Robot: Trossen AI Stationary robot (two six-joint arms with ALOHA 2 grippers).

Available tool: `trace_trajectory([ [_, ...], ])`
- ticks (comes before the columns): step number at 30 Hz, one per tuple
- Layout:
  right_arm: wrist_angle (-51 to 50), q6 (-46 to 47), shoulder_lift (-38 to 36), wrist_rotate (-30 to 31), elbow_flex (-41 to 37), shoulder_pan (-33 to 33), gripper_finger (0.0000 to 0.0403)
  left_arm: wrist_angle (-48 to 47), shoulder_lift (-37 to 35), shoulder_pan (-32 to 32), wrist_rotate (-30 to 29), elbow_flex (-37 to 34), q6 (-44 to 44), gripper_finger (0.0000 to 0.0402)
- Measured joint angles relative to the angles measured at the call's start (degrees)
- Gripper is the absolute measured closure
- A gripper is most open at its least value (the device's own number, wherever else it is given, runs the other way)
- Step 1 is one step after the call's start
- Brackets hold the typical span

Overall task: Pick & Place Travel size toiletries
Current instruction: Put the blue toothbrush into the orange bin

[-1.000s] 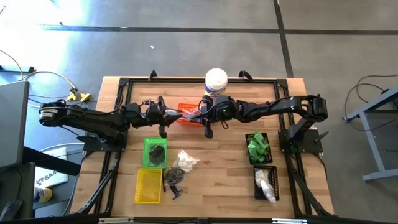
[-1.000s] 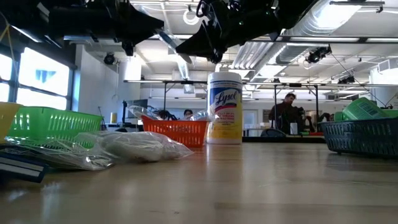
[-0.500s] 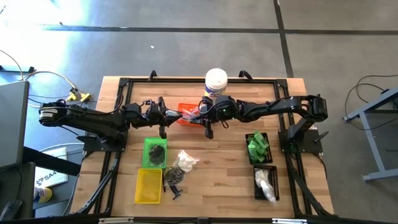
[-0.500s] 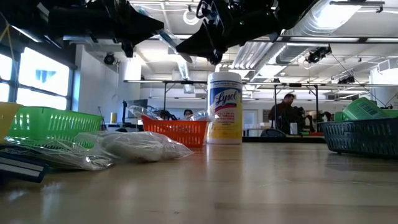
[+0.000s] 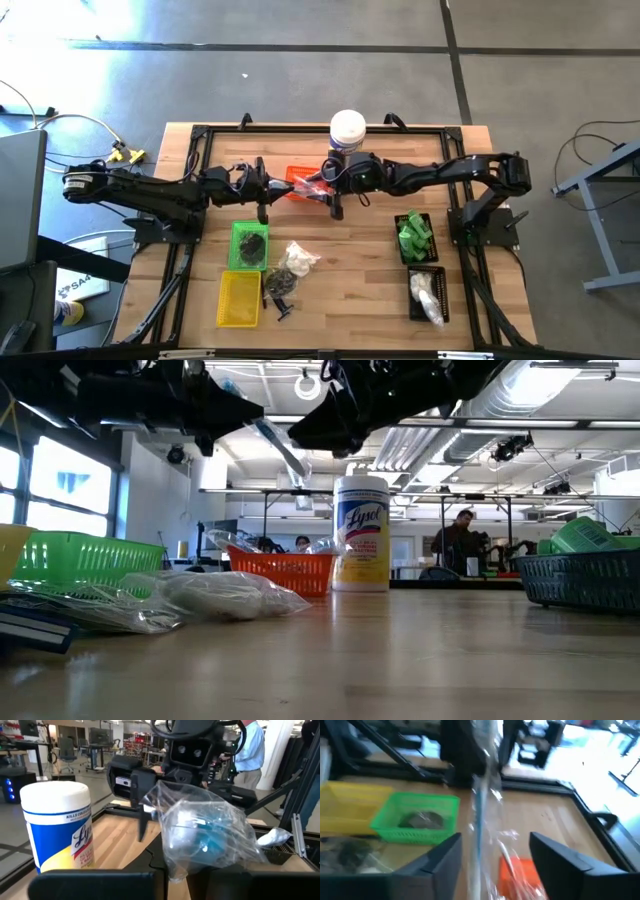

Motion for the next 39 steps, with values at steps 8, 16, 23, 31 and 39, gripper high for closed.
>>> trace_trajectory([
  [8,-15.9,-0.1,-7.4,14.2,0.0,0.0,0.0095,-0.7,0.0,0.0,-5.4,0.0,3.1,0.0373],
  [16,-20.8,2.4,-10.8,17.2,0.0,0.0,0.009,-12.8,0.1,0.0,-17.0,2.8,3.4,0.0374],
  [23,-20.9,2.5,-10.6,17.2,0.0,0.0,0.0089,-32.8,3.9,0.0,-23.3,14.1,3.4,0.0374],
  [31,-24.8,2.6,-11.7,17.4,0.0,0.1,0.0089,-43.4,12.0,0.1,-26.0,22.7,4.9,0.0374],
  [39,-35.1,5.6,-18.5,25.4,0.0,1.9,0.0089,-48.5,18.3,4.1,-25.7,26.4,0.5,0.0374],
])
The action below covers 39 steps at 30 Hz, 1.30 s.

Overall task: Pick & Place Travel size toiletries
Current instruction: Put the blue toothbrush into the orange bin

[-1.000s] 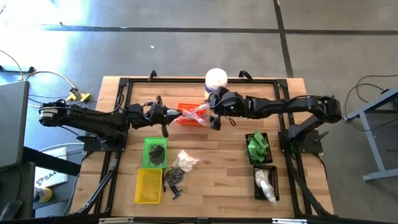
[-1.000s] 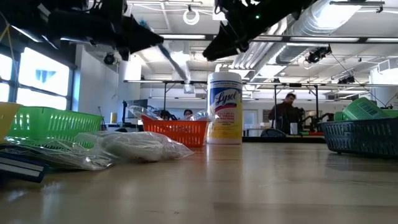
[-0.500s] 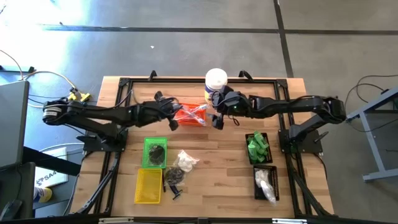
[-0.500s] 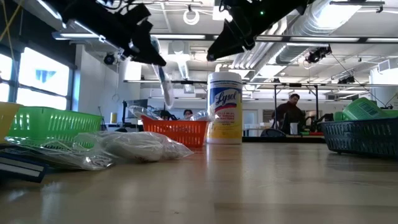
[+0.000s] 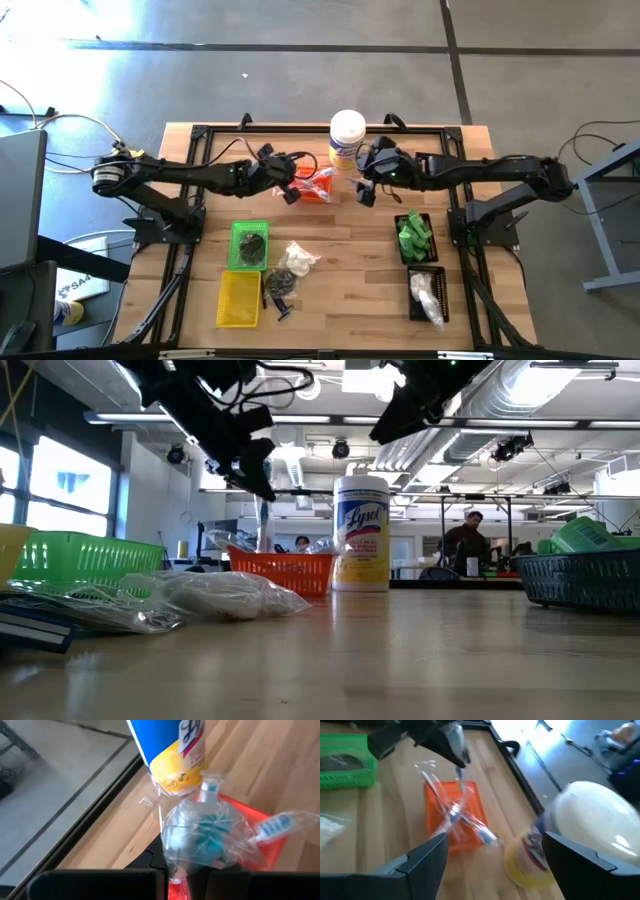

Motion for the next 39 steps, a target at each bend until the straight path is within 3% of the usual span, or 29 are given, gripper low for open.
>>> trace_trajectory([
  [6,-4.5,1.5,-5.0,1.8,0.0,0.7,0.0089,-3.0,2.1,1.8,4.6,4.2,-1.6,0.0374],
  [18,-7.6,1.5,-6.1,2.1,0.0,0.6,0.0089,-17.7,3.1,1.9,4.7,12.3,-5.4,0.0374],
  [32,-9.6,3.0,-6.0,2.1,0.0,0.6,0.0089,-17.2,10.1,1.9,6.4,12.3,-9.4,0.0372],
  [39,-9.7,3.0,-6.0,0.9,0.0,0.6,0.0089,-13.4,11.5,1.9,6.6,12.3,-8.5,0.0337],
])
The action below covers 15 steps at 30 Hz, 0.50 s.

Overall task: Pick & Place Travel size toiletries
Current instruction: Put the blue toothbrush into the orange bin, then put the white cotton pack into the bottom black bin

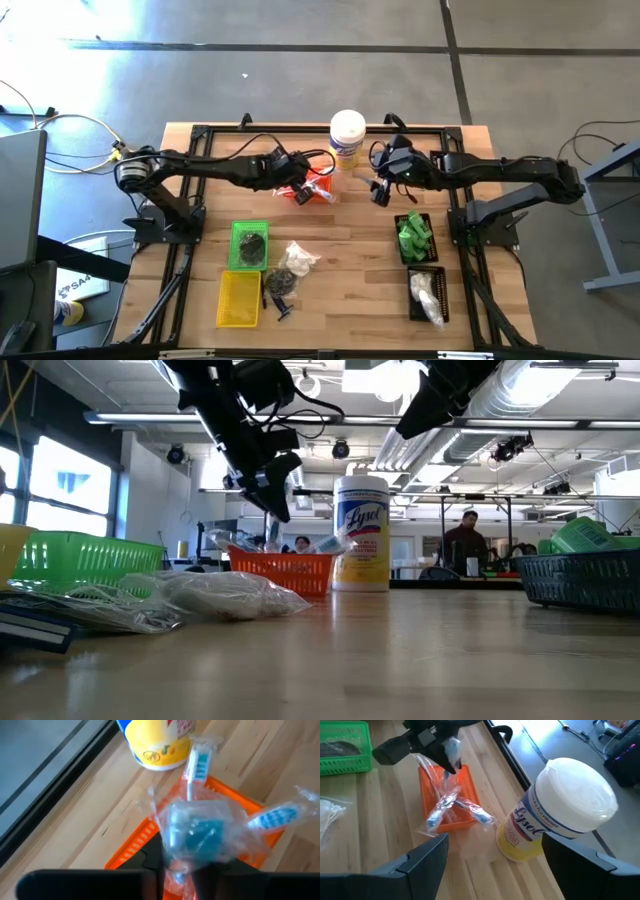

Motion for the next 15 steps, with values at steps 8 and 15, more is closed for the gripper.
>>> trace_trajectory([
  [8,0.0,0.0,0.0,-0.2,0.0,0.0,0.0089,0.4,0.0,0.0,0.2,0.0,2.2,0.0238],
  [15,0.0,0.0,0.0,-0.2,0.0,0.0,0.0089,4.5,0.0,0.0,0.1,1.8,4.3,0.0201],
])
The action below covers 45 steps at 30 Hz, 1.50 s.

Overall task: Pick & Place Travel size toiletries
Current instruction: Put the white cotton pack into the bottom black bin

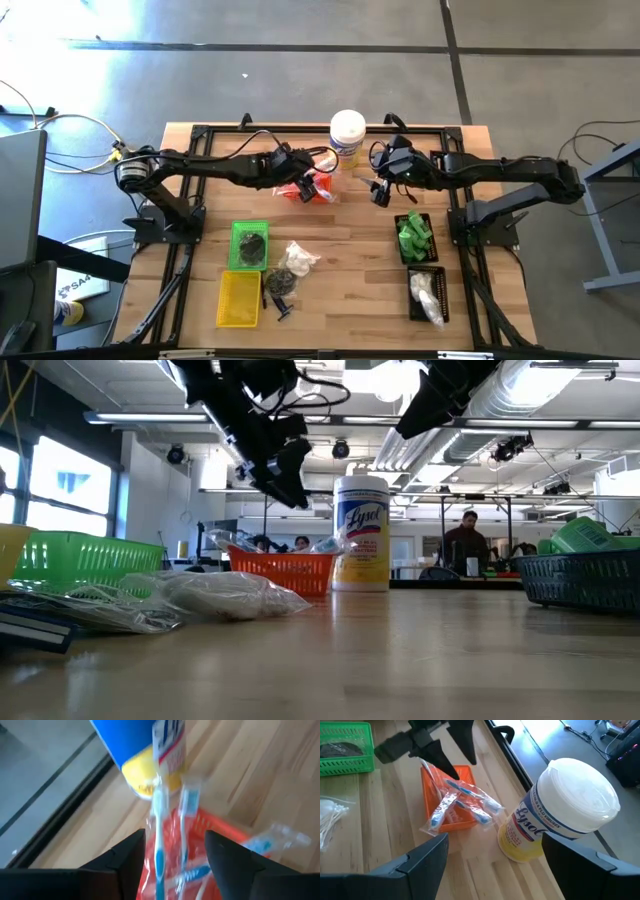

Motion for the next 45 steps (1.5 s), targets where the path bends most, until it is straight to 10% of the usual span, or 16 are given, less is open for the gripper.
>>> trace_trajectory([
  [13,2.0,-3.5,0.0,0.0,0.0,0.0,0.0089,1.5,-0.1,-0.8,-0.1,1.5,1.2,0.0207],
  [23,1.3,-3.3,0.0,0.0,0.0,0.0,0.0107,11.4,-0.2,-4.9,0.8,-3.0,3.8,0.0318],
  [31,-0.5,-3.3,0.0,-1.9,0.0,0.0,0.0155,11.3,-4.0,-10.2,10.4,-3.1,8.3,0.0397],
  [45,0.1,-3.7,0.0,-13.6,0.0,0.0,0.0198,-2.6,-9.2,-18.4,23.6,-8.4,7.0,0.04],
])
